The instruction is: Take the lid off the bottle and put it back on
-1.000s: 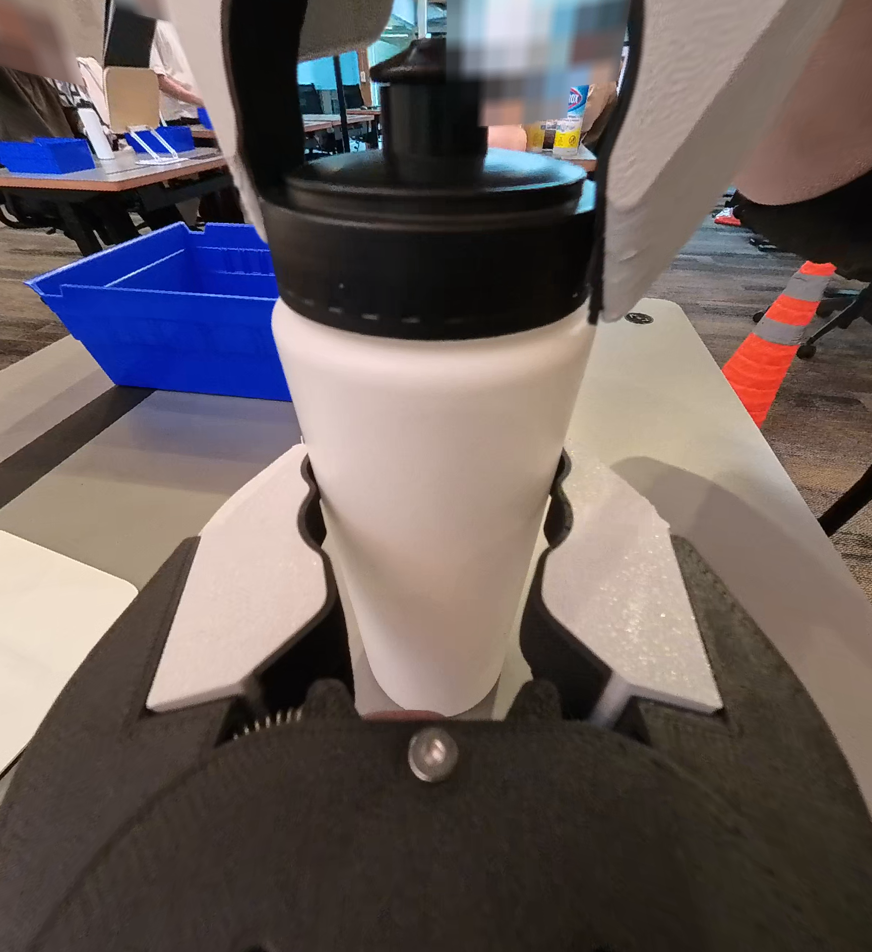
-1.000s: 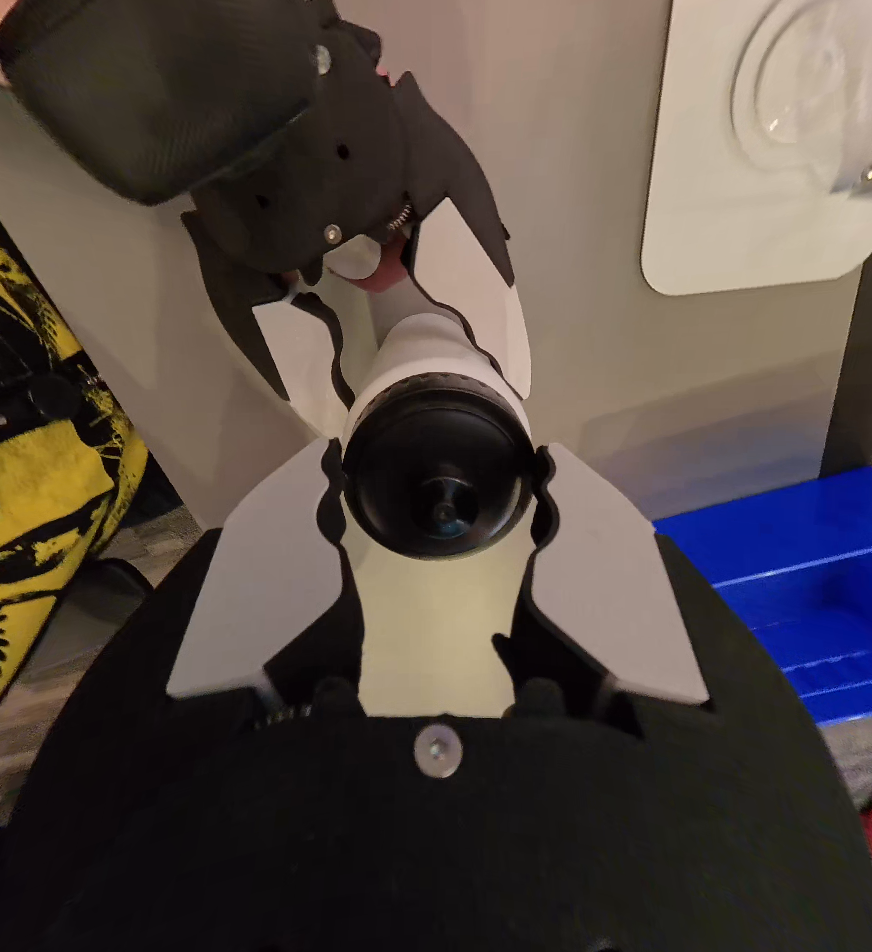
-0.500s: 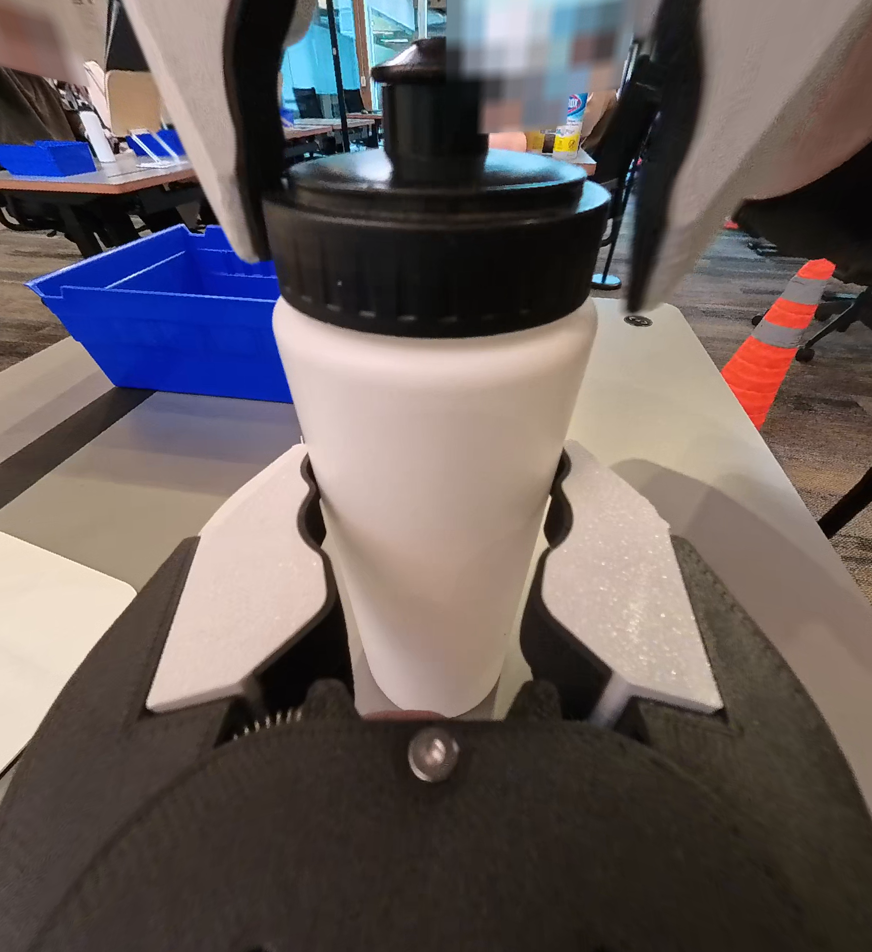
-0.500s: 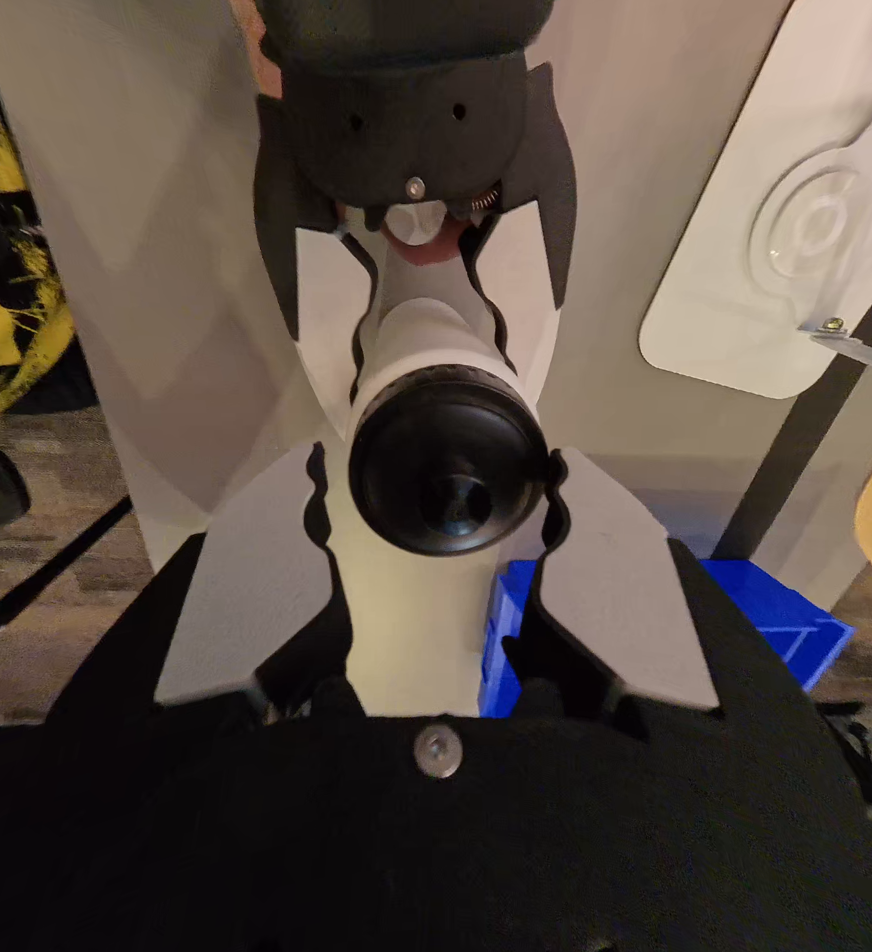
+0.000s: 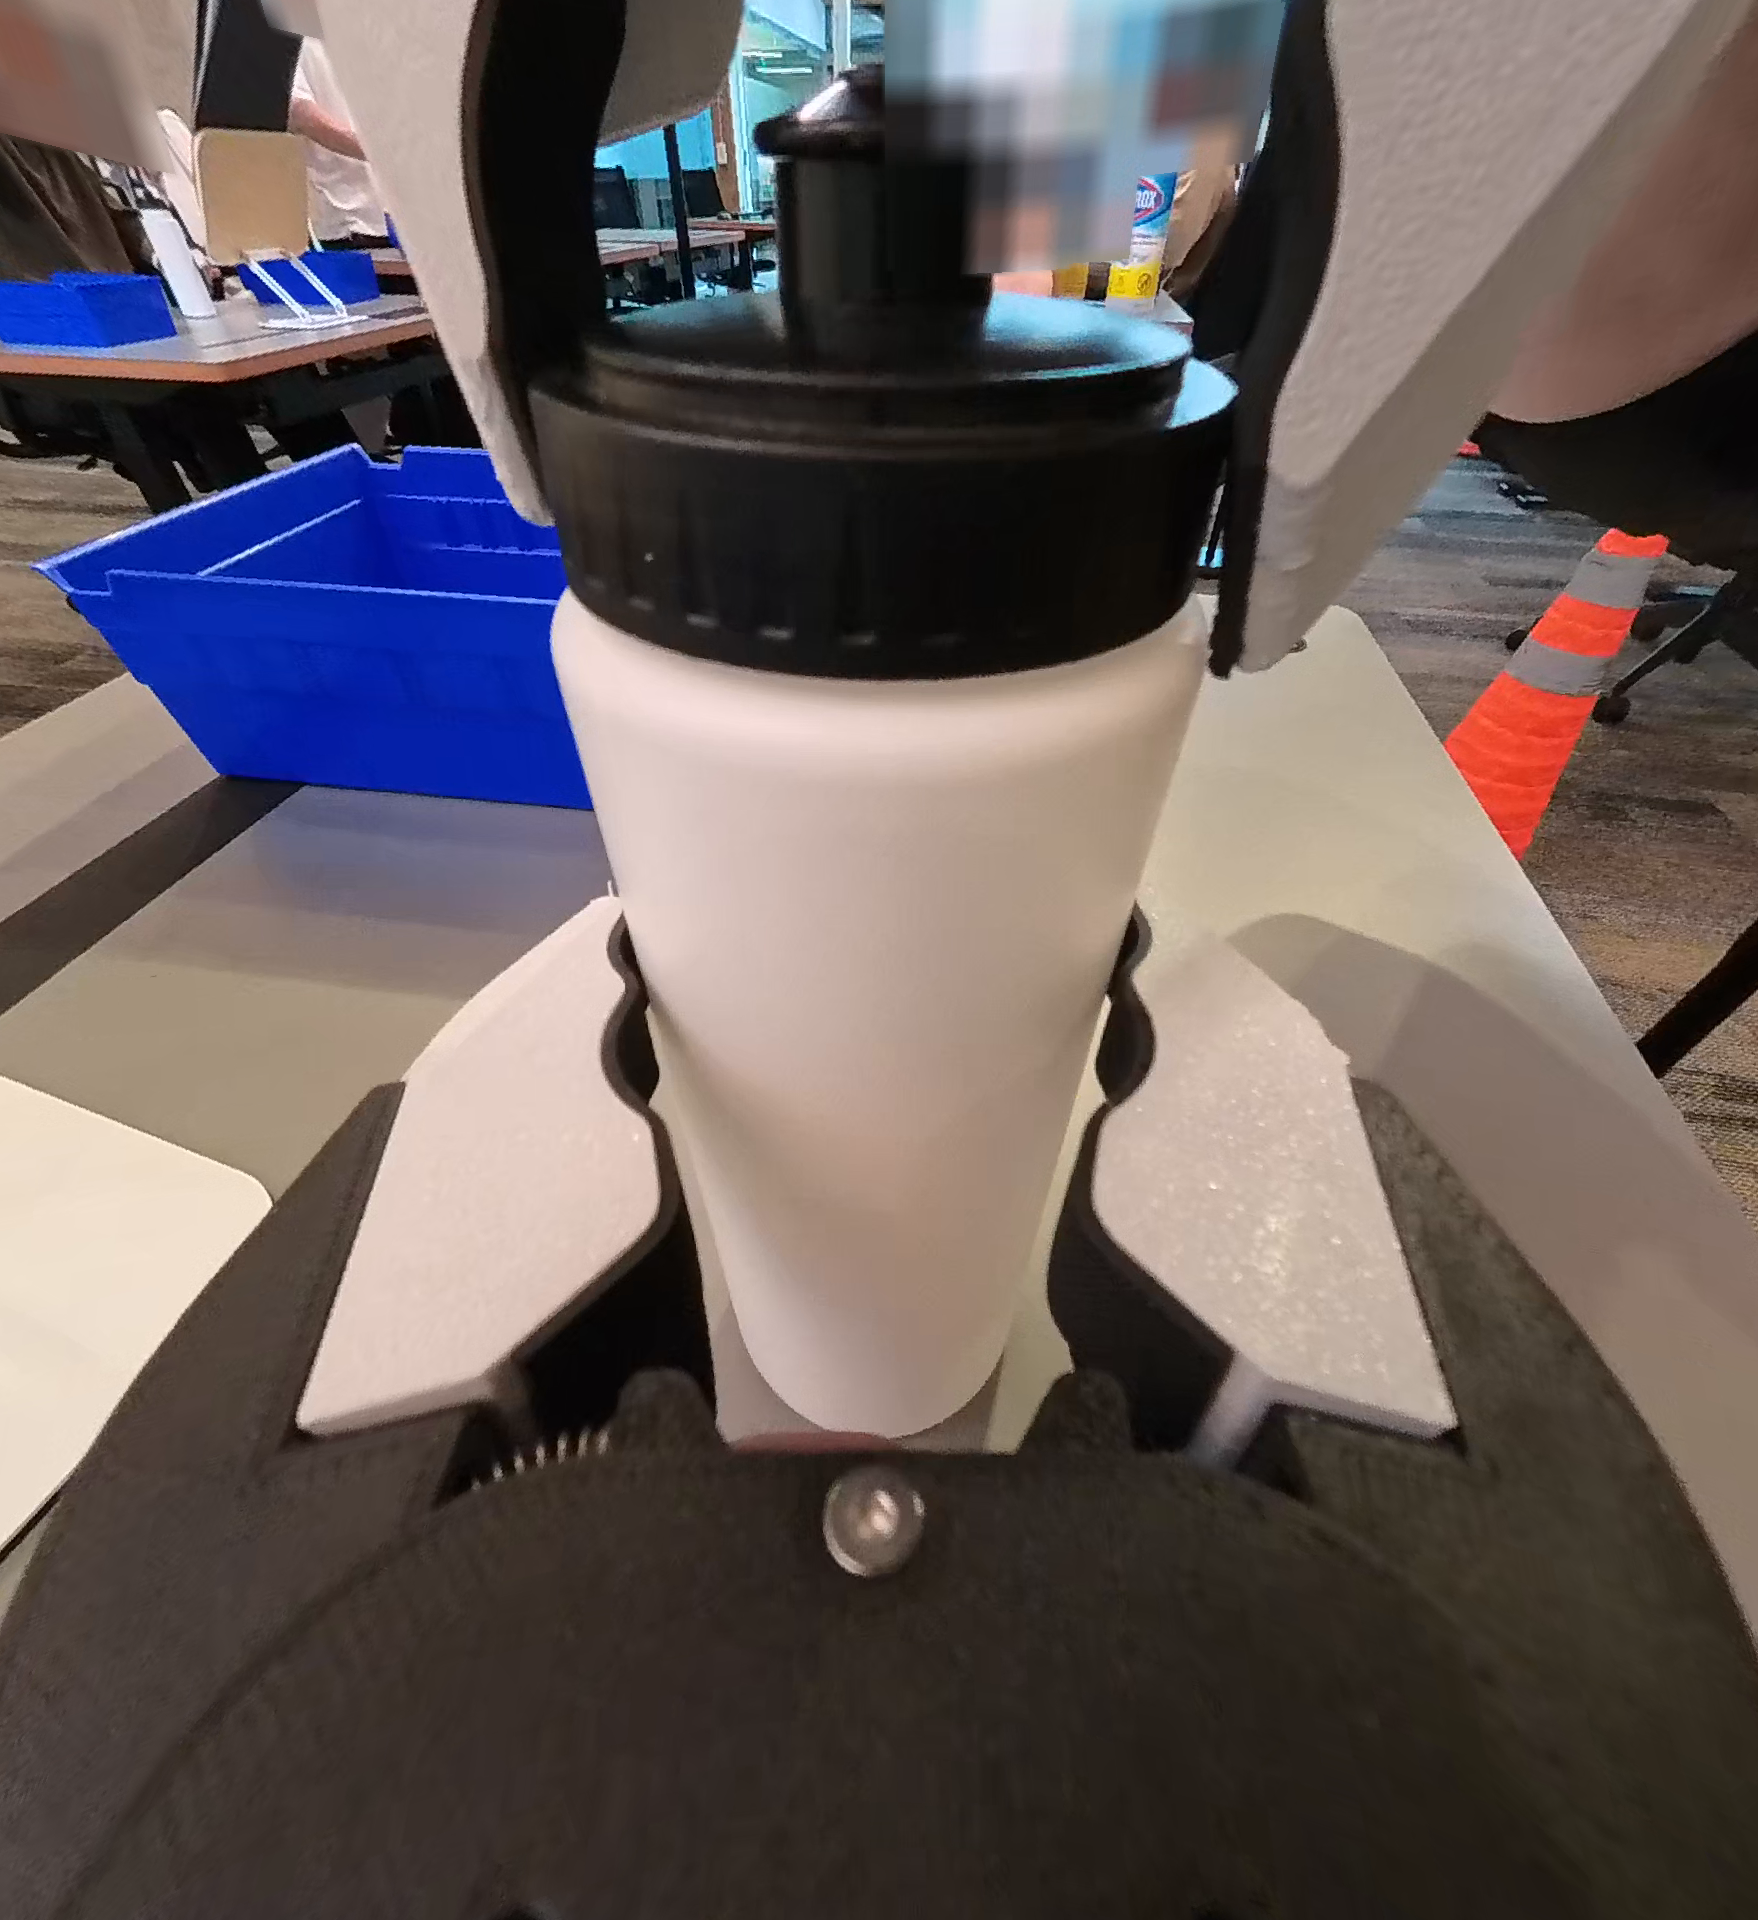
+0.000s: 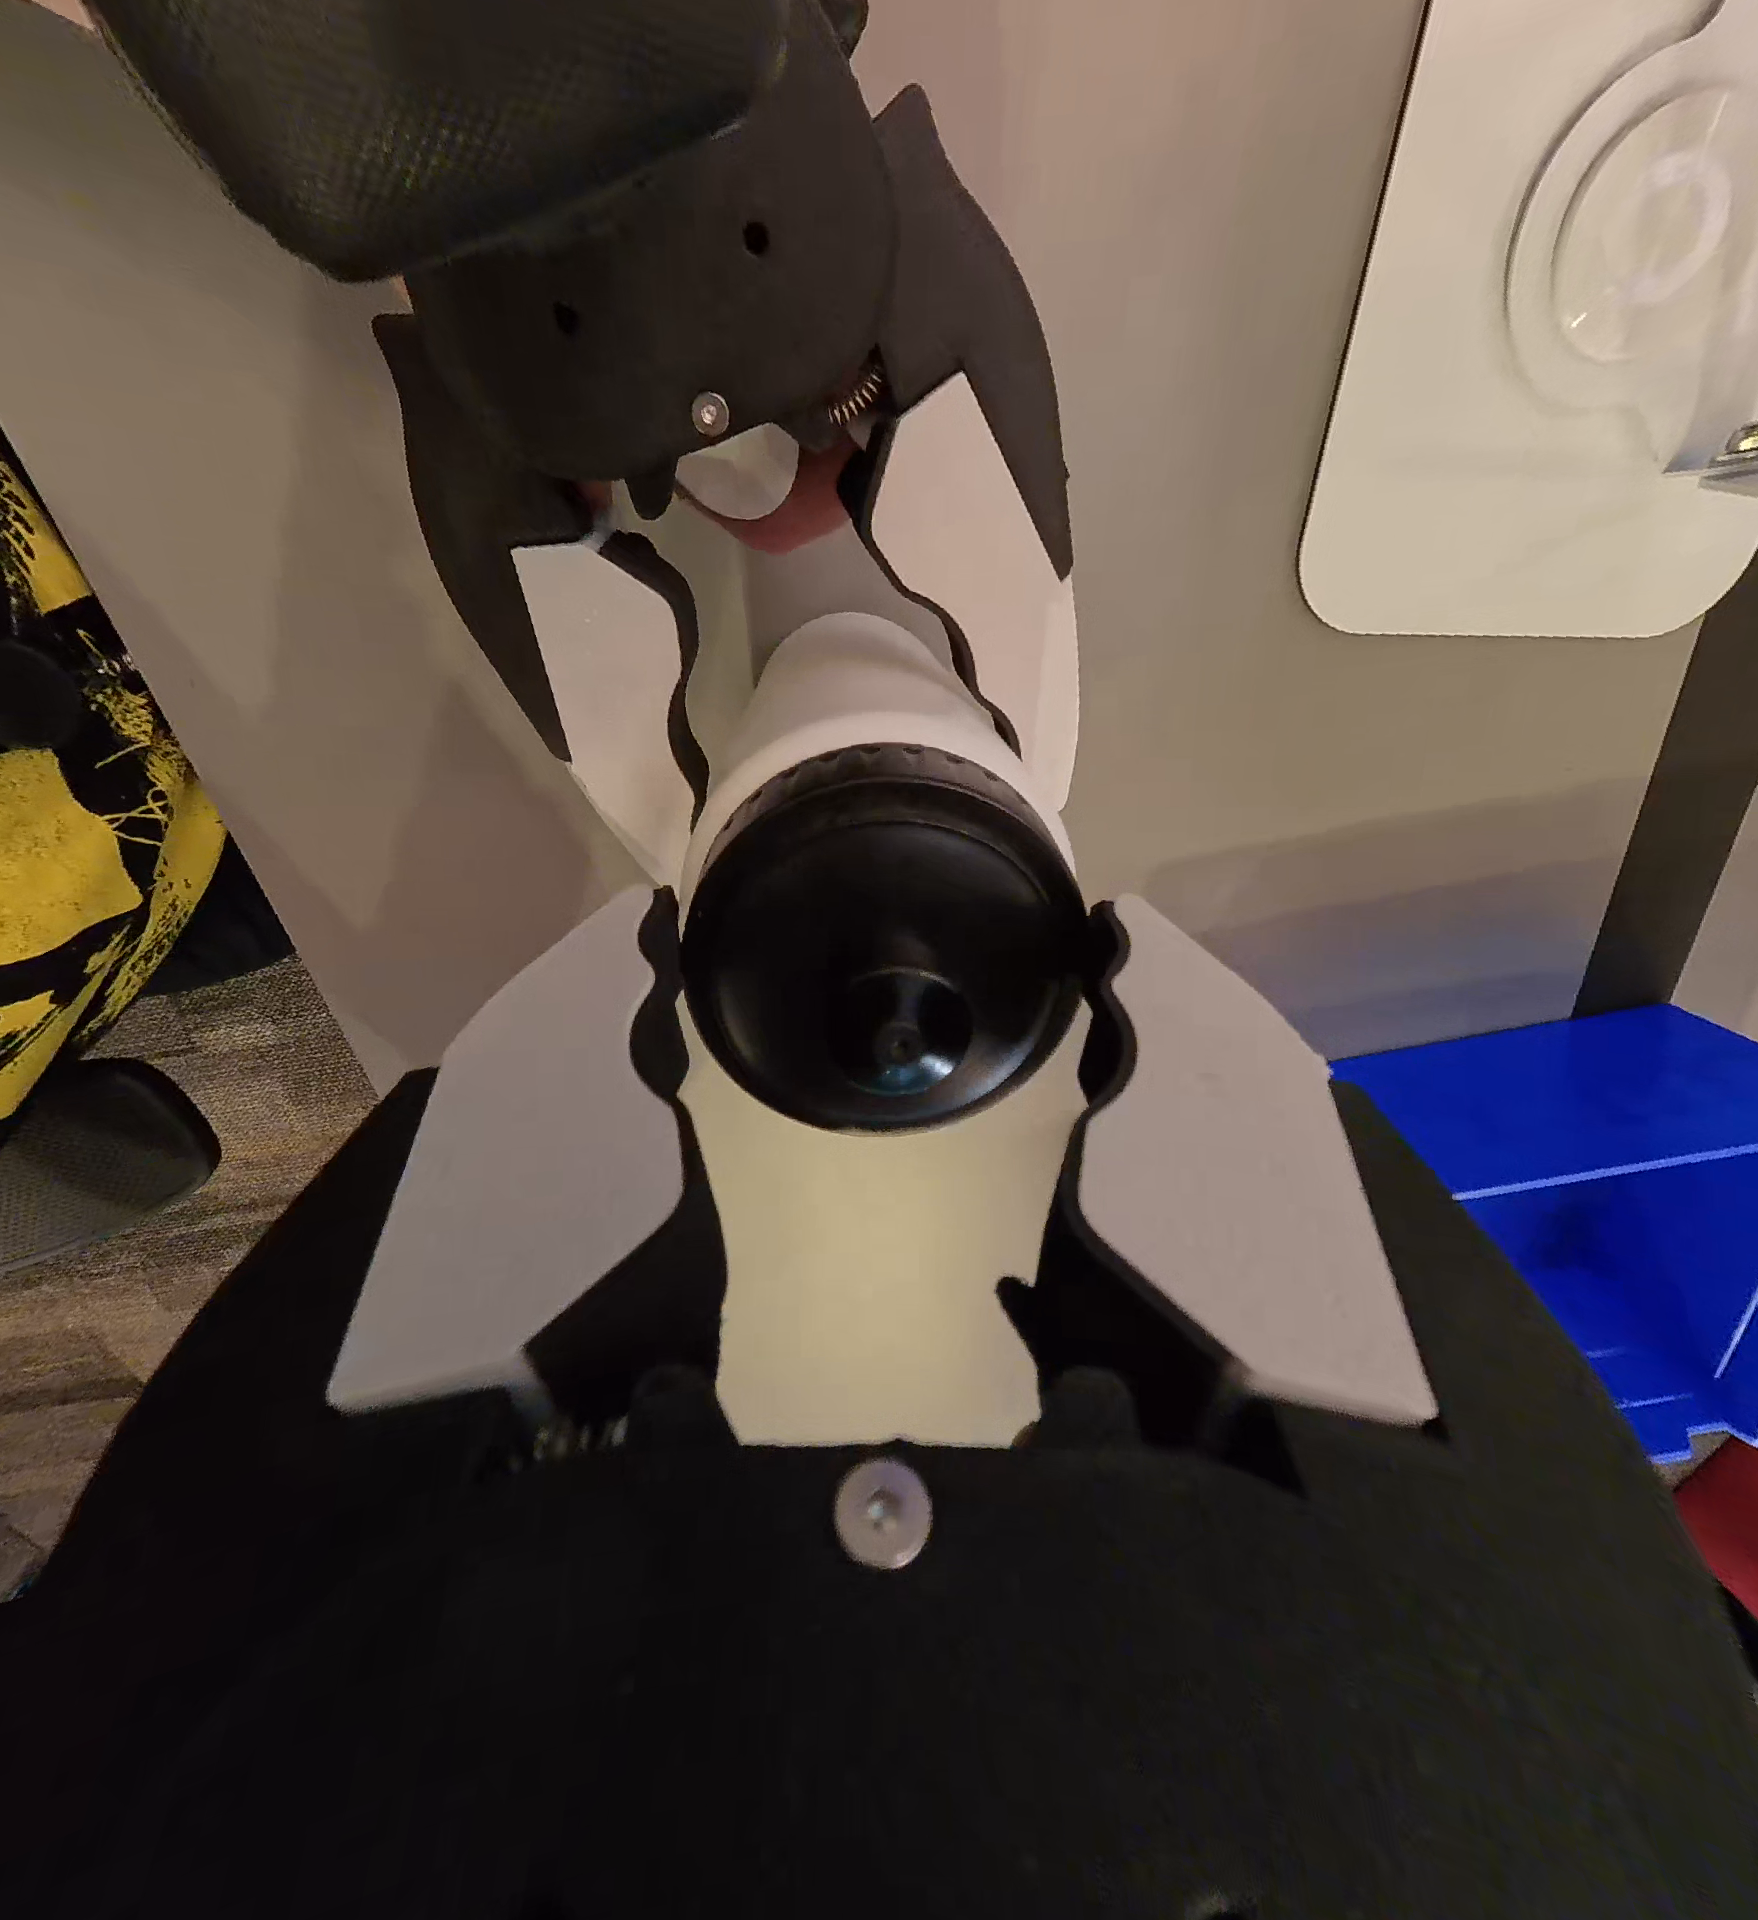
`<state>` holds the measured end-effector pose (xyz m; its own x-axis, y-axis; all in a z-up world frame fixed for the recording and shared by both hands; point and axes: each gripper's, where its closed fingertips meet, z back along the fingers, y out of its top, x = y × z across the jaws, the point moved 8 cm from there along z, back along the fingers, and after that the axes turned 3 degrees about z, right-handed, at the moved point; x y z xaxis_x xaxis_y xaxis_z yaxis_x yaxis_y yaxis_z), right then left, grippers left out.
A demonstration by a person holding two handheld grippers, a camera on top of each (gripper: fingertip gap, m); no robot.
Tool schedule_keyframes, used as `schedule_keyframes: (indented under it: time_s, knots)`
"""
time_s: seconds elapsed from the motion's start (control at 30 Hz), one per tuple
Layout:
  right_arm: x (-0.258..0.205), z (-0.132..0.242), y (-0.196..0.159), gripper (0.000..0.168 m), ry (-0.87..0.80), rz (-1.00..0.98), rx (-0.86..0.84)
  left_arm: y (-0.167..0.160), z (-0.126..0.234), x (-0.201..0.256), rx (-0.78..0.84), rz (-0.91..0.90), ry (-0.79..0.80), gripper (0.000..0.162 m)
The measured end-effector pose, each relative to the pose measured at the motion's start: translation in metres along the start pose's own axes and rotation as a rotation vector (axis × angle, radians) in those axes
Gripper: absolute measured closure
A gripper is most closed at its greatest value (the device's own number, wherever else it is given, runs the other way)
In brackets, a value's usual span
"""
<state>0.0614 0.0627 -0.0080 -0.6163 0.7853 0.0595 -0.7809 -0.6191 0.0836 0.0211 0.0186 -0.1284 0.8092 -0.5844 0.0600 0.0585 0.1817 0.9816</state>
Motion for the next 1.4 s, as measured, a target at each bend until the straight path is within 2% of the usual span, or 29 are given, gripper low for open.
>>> schedule_keyframes:
  time_s: [0.17, 0.23, 0.33, 0.43, 0.63, 0.7, 0.77, 0.9, 1.0, 1.1, 1.4]
  knots:
    - [0.001, 0.001, -0.003, 0.092, -0.007, 0.043, 0.017, 0.0, 0.0, 0.0, 0.0, 0.001, 0.005, 0.077]
    - [0.001, 0.005, -0.005, 0.086, 0.004, 0.034, 0.064, 0.0, 0.0, 0.0, 0.003, 0.002, 0.005, 0.077]
    - [0.002, 0.014, -0.012, 0.076, -0.011, 0.001, 0.201, 0.0, -0.001, 0.0, 0.003, 0.004, 0.005, 0.077]
    - [0.0, 0.011, -0.022, 0.073, 0.002, -0.034, 0.335, -0.001, -0.001, 0.0, 0.002, -0.003, 0.013, 0.077]
    - [-0.007, -0.019, -0.037, 0.074, -0.049, -0.065, 0.571, -0.01, -0.006, -0.001, -0.077, -0.03, 0.03, 0.08]
    - [-0.006, -0.026, -0.04, 0.072, -0.072, -0.093, 0.677, -0.011, -0.006, -0.001, -0.069, -0.022, 0.029, 0.08]
    - [-0.004, -0.032, -0.045, 0.076, -0.091, -0.131, 0.772, -0.011, -0.007, -0.002, -0.06, -0.016, 0.027, 0.08]
    - [-0.001, -0.053, -0.052, 0.066, -0.099, -0.202, 0.928, -0.011, -0.008, -0.003, -0.051, -0.009, 0.028, 0.08]
    - [-0.004, -0.067, -0.051, 0.07, -0.092, -0.169, 1.111, -0.012, -0.008, -0.003, -0.045, -0.01, 0.025, 0.08]
    - [-0.004, -0.087, -0.047, 0.057, -0.09, -0.171, 1.107, -0.012, -0.009, -0.002, -0.041, -0.011, 0.024, 0.08]
    - [-0.005, -0.087, -0.048, 0.066, -0.091, -0.232, 1.211, -0.012, -0.009, -0.001, -0.009, 0.014, 0.023, 0.079]
